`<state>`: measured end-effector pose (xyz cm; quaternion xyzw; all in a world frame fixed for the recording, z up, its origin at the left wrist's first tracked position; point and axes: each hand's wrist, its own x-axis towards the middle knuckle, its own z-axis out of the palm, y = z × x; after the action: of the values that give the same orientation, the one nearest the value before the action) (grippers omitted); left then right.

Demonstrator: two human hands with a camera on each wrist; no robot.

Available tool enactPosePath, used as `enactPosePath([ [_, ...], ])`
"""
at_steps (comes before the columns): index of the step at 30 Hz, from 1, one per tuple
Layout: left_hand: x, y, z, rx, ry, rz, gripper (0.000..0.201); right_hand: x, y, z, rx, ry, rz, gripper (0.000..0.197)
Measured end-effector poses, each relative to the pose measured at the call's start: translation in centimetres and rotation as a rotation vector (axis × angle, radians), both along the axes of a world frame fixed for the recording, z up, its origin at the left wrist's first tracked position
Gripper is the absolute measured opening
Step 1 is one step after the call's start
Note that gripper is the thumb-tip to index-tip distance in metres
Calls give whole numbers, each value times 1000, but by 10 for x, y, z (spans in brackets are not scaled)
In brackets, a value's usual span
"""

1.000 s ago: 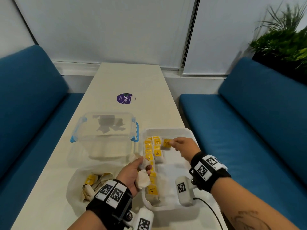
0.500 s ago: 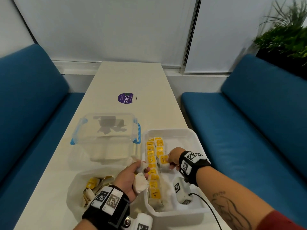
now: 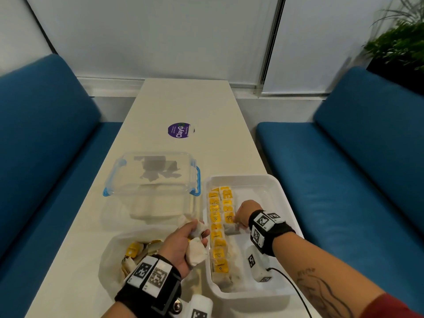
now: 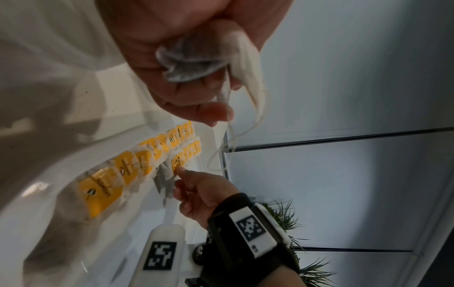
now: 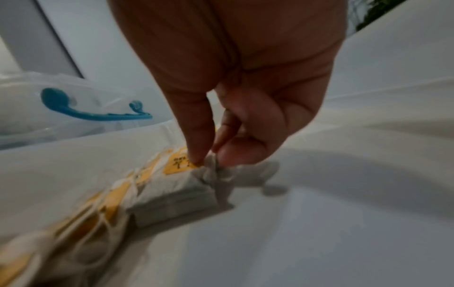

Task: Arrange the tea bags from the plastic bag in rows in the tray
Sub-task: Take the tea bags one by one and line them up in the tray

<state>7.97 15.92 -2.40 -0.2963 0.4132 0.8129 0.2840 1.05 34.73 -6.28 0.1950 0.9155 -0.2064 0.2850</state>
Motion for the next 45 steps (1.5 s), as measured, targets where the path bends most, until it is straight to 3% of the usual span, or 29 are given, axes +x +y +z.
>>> enactPosePath([
  [4, -1, -1, -1, 3, 12, -3, 9, 16, -9, 27, -94, 189, 77, 26],
  [8, -2, 2, 2, 13, 28, -16, 9, 53, -28, 55, -149, -48, 379, 20],
  [11, -1, 4, 4, 19, 30, -39, 11, 69, -49, 51, -13, -203, 608, 32],
  [13, 0, 5, 5, 17, 33, -52, 13, 75, -64, 50, 122, -261, 752, 26],
  [17, 3, 7, 4, 7, 36, -77, 13, 78, -77, 54, 214, -320, 830, 15],
  [21, 6, 7, 4, 21, 16, -78, 11, 76, -76, 48, 226, -322, 831, 15],
  [24, 8, 6, 7, 22, 17, -72, 11, 77, -79, 50, 242, -289, 931, 33],
  [26, 8, 3, 8, 19, 29, -70, 11, 75, -78, 55, 259, -303, 974, 32],
  [30, 6, -2, 8, 6, 60, -50, 9, 65, -48, 67, -39, -172, 560, 9],
  [33, 5, 0, 8, -25, 80, -36, 7, 64, -15, 84, -446, -24, 183, 25],
  [37, 6, 14, 8, -58, 127, -89, 9, 68, 8, 90, -901, 76, -98, 27],
  [40, 8, 25, 11, -7, 224, -144, 16, 72, 10, 84, -1019, 104, -176, 27],
  [45, 9, 31, 14, -15, 301, -191, 11, 76, 5, 77, -946, 241, -268, 25],
])
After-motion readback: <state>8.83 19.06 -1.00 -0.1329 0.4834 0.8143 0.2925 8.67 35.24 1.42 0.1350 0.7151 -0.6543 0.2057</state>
